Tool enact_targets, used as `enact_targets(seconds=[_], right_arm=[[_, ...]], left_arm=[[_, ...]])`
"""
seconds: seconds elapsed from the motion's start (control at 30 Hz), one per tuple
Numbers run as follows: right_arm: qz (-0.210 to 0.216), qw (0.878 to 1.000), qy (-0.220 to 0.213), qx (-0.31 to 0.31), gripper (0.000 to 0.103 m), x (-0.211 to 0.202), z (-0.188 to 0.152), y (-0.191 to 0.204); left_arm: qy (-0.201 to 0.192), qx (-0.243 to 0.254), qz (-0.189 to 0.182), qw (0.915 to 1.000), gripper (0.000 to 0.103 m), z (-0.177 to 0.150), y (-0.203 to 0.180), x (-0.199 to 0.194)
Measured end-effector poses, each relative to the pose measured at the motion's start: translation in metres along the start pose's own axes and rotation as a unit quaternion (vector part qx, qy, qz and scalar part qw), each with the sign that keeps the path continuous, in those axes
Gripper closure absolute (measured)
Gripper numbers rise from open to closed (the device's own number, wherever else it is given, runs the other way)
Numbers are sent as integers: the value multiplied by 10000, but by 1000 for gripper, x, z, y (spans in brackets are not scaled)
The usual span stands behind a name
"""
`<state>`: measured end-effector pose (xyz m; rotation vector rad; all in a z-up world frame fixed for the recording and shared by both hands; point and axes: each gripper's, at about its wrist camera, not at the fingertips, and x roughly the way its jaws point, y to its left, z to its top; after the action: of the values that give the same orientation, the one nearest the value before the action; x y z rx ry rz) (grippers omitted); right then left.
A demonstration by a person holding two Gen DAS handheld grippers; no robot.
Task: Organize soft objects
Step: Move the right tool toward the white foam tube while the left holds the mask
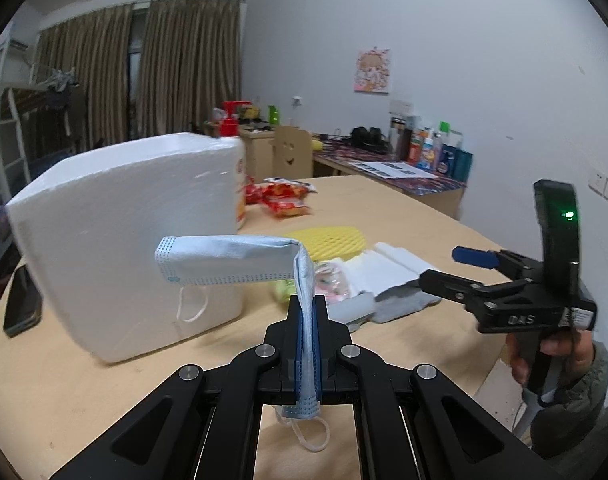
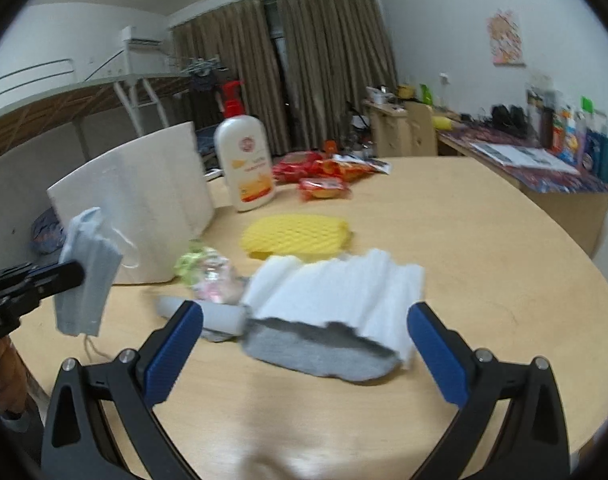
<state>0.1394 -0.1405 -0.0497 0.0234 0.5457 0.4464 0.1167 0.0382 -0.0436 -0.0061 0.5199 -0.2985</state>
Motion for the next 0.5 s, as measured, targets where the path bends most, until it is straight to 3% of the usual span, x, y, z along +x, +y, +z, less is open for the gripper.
enact_targets(seconds=[0.37, 0.43, 0.5], right_arm=[[765, 9929, 356, -840, 0, 22, -3, 61], [853, 9914, 414, -901, 5, 29, -3, 64], [954, 9893, 536, -967, 16, 36, -1, 66]], left_arm=[[20, -400, 329, 9987, 99, -23, 34, -7], [36, -459, 316, 9984, 99, -24, 36, -3], [31, -503, 267, 9984, 99, -26, 39, 1]])
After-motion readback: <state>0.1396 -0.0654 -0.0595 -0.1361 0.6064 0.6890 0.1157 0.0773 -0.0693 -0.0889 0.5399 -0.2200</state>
